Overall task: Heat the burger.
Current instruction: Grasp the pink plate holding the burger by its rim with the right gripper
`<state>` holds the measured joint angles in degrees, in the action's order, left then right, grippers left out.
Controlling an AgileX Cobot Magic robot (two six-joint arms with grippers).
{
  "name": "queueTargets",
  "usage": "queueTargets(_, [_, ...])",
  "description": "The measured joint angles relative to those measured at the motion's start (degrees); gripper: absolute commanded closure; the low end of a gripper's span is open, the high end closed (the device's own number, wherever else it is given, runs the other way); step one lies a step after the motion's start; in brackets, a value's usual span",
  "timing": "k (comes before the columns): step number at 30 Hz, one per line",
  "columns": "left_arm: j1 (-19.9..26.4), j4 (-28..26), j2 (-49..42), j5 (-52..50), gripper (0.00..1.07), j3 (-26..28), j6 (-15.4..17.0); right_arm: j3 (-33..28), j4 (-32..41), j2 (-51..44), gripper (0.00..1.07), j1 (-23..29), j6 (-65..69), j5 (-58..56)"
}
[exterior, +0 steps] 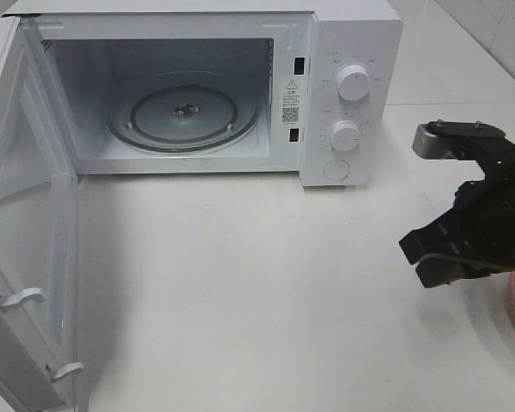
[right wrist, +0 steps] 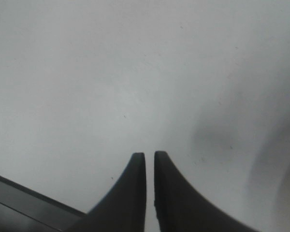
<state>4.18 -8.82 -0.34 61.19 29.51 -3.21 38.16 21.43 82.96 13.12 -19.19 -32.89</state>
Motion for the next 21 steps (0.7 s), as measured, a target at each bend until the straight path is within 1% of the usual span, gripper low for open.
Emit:
queueTargets(1, [0.0,0.0,0.0,0.0,0.09,0.0,0.0,0.0,0.0,0.0,0.97,0.0,0.0,0.0])
queueTargets(2, [0.0,0.0,0.0,0.0,0.09,0.0,0.0,0.0,-4.5,-1.7,0.95,-0.1,3.7,-2.2])
queueTargets(3, [0.0,0.0,0.0,0.0,0.09,0.0,0.0,0.0,-6.8,-2.3,0.94,-0.1,6.0,-3.4])
queueTargets(4, [0.0,0.0,0.0,0.0,0.09,0.0,0.0,0.0,-6.8,-2.3,0.94,-0.1,6.0,-3.4])
queueTargets(6, [0.0,0.0,0.0,0.0,0.09,0.0,0.0,0.0,-14.4,-3.8,0.87,-1.4,15.6,-7.4])
queueTargets(7, [0.0,0.0,0.0,0.0,0.09,0.0,0.0,0.0,-14.4,-3.8,0.87,-1.4,15.6,-7.4])
queueTargets(8, [0.0,0.0,0.0,0.0,0.09,0.0,0.0,0.0,-16.3,-3.9,0.76,-2.1,17.4,-8.0])
queueTargets(9, [0.0,0.0,0.0,0.0,0.09,0.0,0.0,0.0,-19.3,-4.0,0.58,-3.3,19.2,-8.8])
queueTargets(10, [0.0,0.0,0.0,0.0,0.09,0.0,0.0,0.0,-19.3,-4.0,0.58,-3.3,19.2,-8.8])
queueTargets(11, [0.0,0.0,0.0,0.0,0.09,0.0,0.0,0.0,-20.4,-4.0,0.48,-3.8,19.8,-9.2])
queueTargets(12, [0.0,0.0,0.0,0.0,0.09,0.0,0.0,0.0,-22.1,-4.0,0.3,-4.5,20.2,-9.7])
queueTargets(13, [0.0,0.0,0.0,0.0,0.09,0.0,0.0,0.0,-22.1,-4.0,0.3,-4.5,20.2,-9.7])
queueTargets(14, [0.0,0.0,0.0,0.0,0.09,0.0,0.0,0.0,-22.7,-4.0,0.2,-4.7,20.1,-9.7])
queueTargets(15, [0.0,0.0,0.0,0.0,0.09,0.0,0.0,0.0,-24.2,-4.0,0.07,-4.7,20.1,-9.7])
queueTargets(16, [0.0,0.0,0.0,0.0,0.09,0.0,0.0,0.0,-24.2,-4.0,0.07,-4.7,20.1,-9.7])
queueTargets(17, [0.0,0.0,0.0,0.0,0.09,0.0,0.0,0.0,-24.8,-4.0,0.04,-4.7,20.1,-9.6])
queueTargets(18, [0.0,0.0,0.0,0.0,0.09,0.0,0.0,0.0,-25.9,-4.0,0.05,-4.7,20.1,-9.1])
queueTargets(21, [0.0,0.0,0.0,0.0,0.09,0.0,0.0,0.0,-26.2,-4.0,0.06,-4.7,20.1,-8.8])
